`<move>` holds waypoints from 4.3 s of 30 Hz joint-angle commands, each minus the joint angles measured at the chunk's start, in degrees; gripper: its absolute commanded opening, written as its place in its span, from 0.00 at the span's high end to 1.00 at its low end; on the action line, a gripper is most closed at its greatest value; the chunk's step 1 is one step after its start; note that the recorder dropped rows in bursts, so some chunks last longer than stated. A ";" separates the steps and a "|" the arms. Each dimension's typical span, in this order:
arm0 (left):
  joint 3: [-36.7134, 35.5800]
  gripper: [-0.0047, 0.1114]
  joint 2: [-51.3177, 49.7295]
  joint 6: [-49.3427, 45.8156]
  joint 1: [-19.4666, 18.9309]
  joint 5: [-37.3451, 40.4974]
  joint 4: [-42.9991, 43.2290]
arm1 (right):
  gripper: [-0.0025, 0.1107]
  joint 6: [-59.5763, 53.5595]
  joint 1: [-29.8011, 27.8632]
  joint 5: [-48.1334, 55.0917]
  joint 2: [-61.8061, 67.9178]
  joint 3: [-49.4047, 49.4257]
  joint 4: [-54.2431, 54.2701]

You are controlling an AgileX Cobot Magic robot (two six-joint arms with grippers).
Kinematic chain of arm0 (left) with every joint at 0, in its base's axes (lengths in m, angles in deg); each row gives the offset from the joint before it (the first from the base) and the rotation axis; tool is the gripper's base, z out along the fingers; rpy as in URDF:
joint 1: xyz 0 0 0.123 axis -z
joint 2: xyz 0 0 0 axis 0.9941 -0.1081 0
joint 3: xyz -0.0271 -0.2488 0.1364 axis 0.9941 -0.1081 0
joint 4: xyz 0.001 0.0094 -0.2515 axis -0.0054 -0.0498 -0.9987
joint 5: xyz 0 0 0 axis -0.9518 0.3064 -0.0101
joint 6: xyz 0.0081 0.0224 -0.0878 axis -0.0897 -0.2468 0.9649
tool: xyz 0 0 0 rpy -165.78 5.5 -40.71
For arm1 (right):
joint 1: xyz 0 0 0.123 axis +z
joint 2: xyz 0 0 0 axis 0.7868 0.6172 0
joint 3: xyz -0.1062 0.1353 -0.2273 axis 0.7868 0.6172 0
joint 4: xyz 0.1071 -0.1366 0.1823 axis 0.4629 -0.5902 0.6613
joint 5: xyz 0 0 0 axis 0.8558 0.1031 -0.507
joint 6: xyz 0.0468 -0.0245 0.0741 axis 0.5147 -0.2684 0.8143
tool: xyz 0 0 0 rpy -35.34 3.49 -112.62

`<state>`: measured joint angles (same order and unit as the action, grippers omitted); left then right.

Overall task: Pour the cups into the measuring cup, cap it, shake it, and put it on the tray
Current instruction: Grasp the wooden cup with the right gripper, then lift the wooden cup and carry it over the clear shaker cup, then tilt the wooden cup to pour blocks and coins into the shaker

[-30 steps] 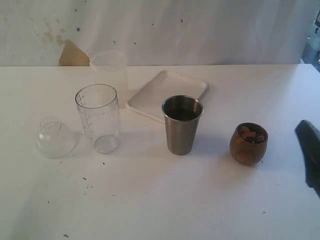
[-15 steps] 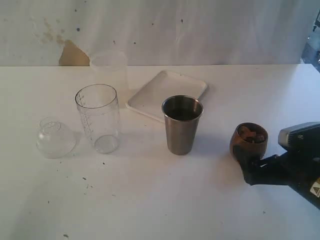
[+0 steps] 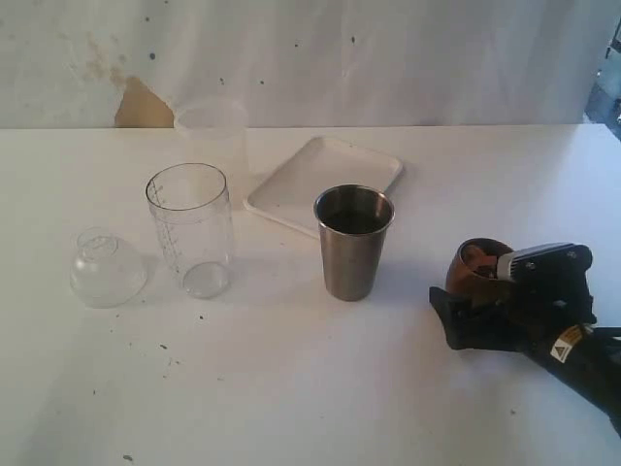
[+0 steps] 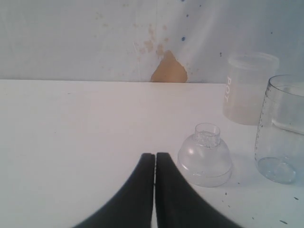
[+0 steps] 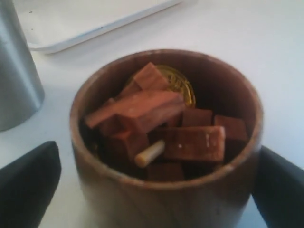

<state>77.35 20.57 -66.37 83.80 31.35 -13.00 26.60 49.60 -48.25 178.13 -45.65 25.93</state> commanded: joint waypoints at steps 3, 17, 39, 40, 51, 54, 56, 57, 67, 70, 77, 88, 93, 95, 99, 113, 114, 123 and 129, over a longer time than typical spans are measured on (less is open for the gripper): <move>-0.28 0.95 0.23 0.00 0.00 -0.02 -0.73 | 0.11 -0.32 0.05 -0.97 2.70 -2.25 -0.09; -0.28 0.95 0.23 0.00 0.00 -0.02 -0.73 | 0.75 -0.44 0.05 -0.97 2.93 -2.55 -0.40; -0.28 0.95 0.23 0.00 0.00 -0.02 -0.73 | 0.98 7.48 2.50 14.81 -25.67 -9.39 -7.03; -0.28 0.95 0.23 0.00 0.00 -0.02 -0.73 | 0.98 8.71 3.74 18.85 -27.75 -11.44 -7.63; -0.28 0.95 0.23 0.00 0.00 -0.02 -0.73 | 0.98 18.74 20.73 46.07 -26.36 -38.79 -14.13; -0.28 0.95 0.23 0.00 0.00 -0.02 -0.73 | 0.98 18.74 23.71 48.88 -21.95 -43.99 -15.41; -0.28 0.95 0.23 0.00 0.00 -0.02 -0.73 | 0.98 17.52 25.58 52.25 -18.80 -47.32 -15.39; -0.28 0.95 0.23 0.00 0.00 -0.02 -0.73 | 0.98 16.39 26.35 54.02 -17.32 -48.83 -15.39; -0.28 0.95 0.23 0.00 0.00 -0.02 -0.73 | 0.98 1.23 30.81 58.19 -9.16 -56.21 -15.39; -0.28 0.95 0.23 0.00 0.00 -0.02 -0.73 | 0.98 -1.68 30.93 57.82 -6.98 -57.87 -15.39; -0.28 0.95 0.23 0.00 0.00 -0.02 -0.73 | 0.98 -9.50 30.93 60.41 -4.92 -59.73 -15.04; -0.28 0.95 0.23 0.00 0.00 -0.02 -0.73 | 0.98 -22.98 30.93 63.75 -2.86 -64.63 -15.17; -0.28 0.95 0.23 0.00 0.00 -0.02 -0.73 | 0.98 -27.87 31.18 63.89 -2.86 -64.63 -15.17; -0.28 0.95 0.23 0.00 0.00 -0.02 -0.73 | 0.98 -28.63 31.58 63.89 -2.74 -64.68 -15.17; -0.28 0.95 0.23 0.00 0.00 -0.02 -0.73 | 0.98 -33.98 32.61 62.93 -1.85 -64.81 -15.17; -0.28 0.95 0.23 0.00 0.00 -0.02 -0.73 | 0.98 -43.63 32.78 59.57 -1.61 -64.81 -15.17; -0.28 0.95 0.23 0.00 0.00 -0.02 -0.73 | 0.98 -44.92 32.78 59.48 -1.61 -64.81 -15.17; -0.28 0.95 0.23 0.00 0.00 -0.02 -0.73 | 0.98 -51.14 32.78 59.48 -1.61 -64.81 -15.17; -0.28 0.95 0.23 0.00 0.00 -0.02 -0.73 | 0.98 -56.20 32.78 58.19 -1.61 -64.81 -15.17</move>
<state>77.35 20.57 -66.37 83.80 31.35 -13.00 -27.39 82.41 12.85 177.02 -109.78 10.53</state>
